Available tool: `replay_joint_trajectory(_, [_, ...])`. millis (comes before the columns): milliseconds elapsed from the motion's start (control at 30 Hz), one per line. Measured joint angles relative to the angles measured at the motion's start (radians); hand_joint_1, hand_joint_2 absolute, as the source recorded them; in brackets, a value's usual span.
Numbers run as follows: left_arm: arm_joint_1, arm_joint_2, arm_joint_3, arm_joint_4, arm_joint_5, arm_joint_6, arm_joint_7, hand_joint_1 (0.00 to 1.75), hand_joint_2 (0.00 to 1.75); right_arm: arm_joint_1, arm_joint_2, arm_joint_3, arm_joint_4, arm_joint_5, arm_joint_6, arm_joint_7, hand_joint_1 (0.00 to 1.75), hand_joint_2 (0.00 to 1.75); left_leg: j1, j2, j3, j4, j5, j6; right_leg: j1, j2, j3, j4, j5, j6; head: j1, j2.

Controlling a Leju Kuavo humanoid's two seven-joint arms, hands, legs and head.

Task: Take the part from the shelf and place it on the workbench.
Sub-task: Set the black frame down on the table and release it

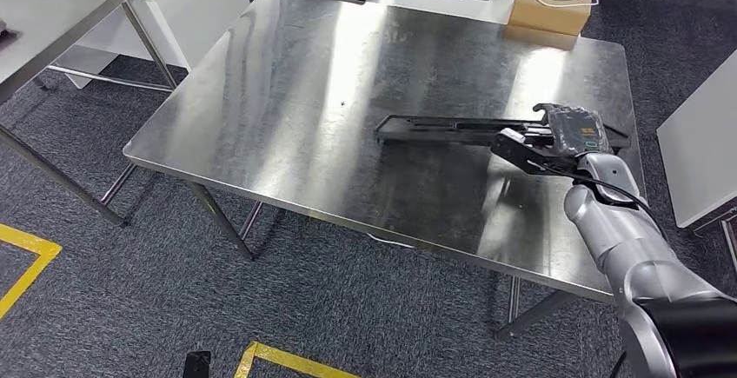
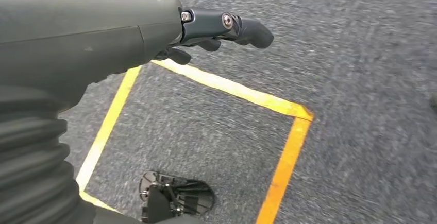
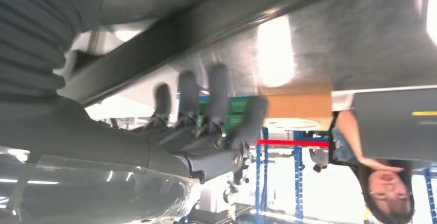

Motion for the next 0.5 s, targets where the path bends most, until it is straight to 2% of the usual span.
replay_joint_trajectory(100, [0.0, 0.0, 0.011, 0.0, 0.006, 0.001, 0.053, 0.0, 0.0, 0.002, -0.007, 0.0, 0.004, -0.006, -0.004, -0.001, 0.0, 1.75, 0.0, 0.001, 0.001, 0.0, 0.0, -0.009, 0.001, 0.0, 0.0, 0.0, 0.0, -0.001, 0.0, 0.0])
replay_joint_trajectory(167, [0.0, 0.001, 0.017, 0.0, 0.008, -0.002, 0.079, 0.0, 0.0, 0.003, -0.009, -0.001, 0.006, -0.007, -0.004, 0.002, 0.0, 1.75, -0.001, 0.002, 0.0, 0.002, 0.0, -0.01, -0.003, 0.0, 0.001, -0.001, 0.001, 0.0, 0.0, 0.0])
replay_joint_trajectory(200, [0.0, 0.003, 0.019, 0.0, 0.006, -0.004, 0.088, 0.0, 0.0, 0.003, -0.01, -0.001, 0.007, -0.008, -0.004, 0.005, 0.0, 1.75, -0.003, 0.001, -0.001, 0.005, 0.0, -0.008, -0.007, 0.0, 0.002, -0.003, 0.004, 0.004, 0.0, 0.0])
replay_joint_trajectory(233, [0.0, 0.005, 0.02, 0.0, 0.002, -0.007, 0.094, 0.0, 0.0, 0.004, -0.011, -0.001, 0.008, -0.008, -0.004, 0.009, 0.0, 1.75, -0.005, 0.0, -0.001, 0.007, 0.002, -0.005, -0.011, 0.0, 0.004, -0.006, 0.008, 0.01, 0.0, 0.0])
replay_joint_trajectory(300, [0.0, 0.008, 0.02, 0.0, -0.005, -0.01, 0.102, 0.0, 0.0, 0.004, -0.014, -0.005, 0.008, -0.013, -0.001, 0.017, 0.0, 1.75, -0.005, 0.001, 0.012, -0.015, 0.019, 0.013, -0.009, 0.0, 0.007, -0.013, 0.012, 0.022, -0.001, 0.0])
replay_joint_trajectory(333, [0.0, 0.008, 0.02, 0.0, -0.006, -0.014, 0.103, 0.0, 0.0, 0.001, -0.017, -0.007, 0.008, -0.016, 0.007, 0.02, 0.0, 1.75, -0.003, 0.003, 0.021, -0.034, 0.032, 0.023, -0.007, 0.001, 0.001, 0.001, 0.002, 0.022, 0.001, 0.0])
replay_joint_trajectory(367, [-0.001, 0.007, 0.02, 0.0, -0.006, -0.022, 0.104, 0.0, 0.0, -0.002, -0.02, -0.011, 0.01, -0.02, 0.023, 0.025, 0.0, 1.75, 0.0, 0.005, 0.029, -0.051, 0.043, 0.031, -0.005, 0.001, -0.016, 0.037, -0.017, 0.02, 0.002, 0.0])
replay_joint_trajectory(433, [0.0, 0.007, 0.02, 0.0, -0.006, -0.039, 0.102, 0.0, 0.0, -0.01, -0.027, -0.016, 0.015, -0.03, 0.077, 0.039, 0.0, 1.75, 0.006, 0.007, 0.032, -0.063, 0.052, 0.037, -0.011, 0.002, -0.078, 0.171, -0.073, 0.017, 0.005, 0.0])
replay_joint_trajectory(467, [0.001, 0.007, 0.02, 0.0, -0.006, -0.047, 0.1, 0.0, 0.0, -0.011, -0.03, -0.02, 0.019, -0.036, 0.112, 0.047, 0.0, 1.75, 0.007, 0.007, 0.031, -0.063, 0.052, 0.035, -0.016, 0.002, -0.108, 0.239, -0.095, 0.021, 0.005, 0.0])
replay_joint_trajectory(500, [0.003, 0.007, 0.02, 0.0, -0.006, -0.052, 0.099, 0.0, 0.0, -0.012, -0.032, -0.025, 0.023, -0.043, 0.15, 0.055, 0.0, 1.75, 0.01, 0.007, 0.031, -0.062, 0.053, 0.033, -0.022, 0.002, -0.126, 0.279, -0.104, 0.029, 0.005, 0.0])
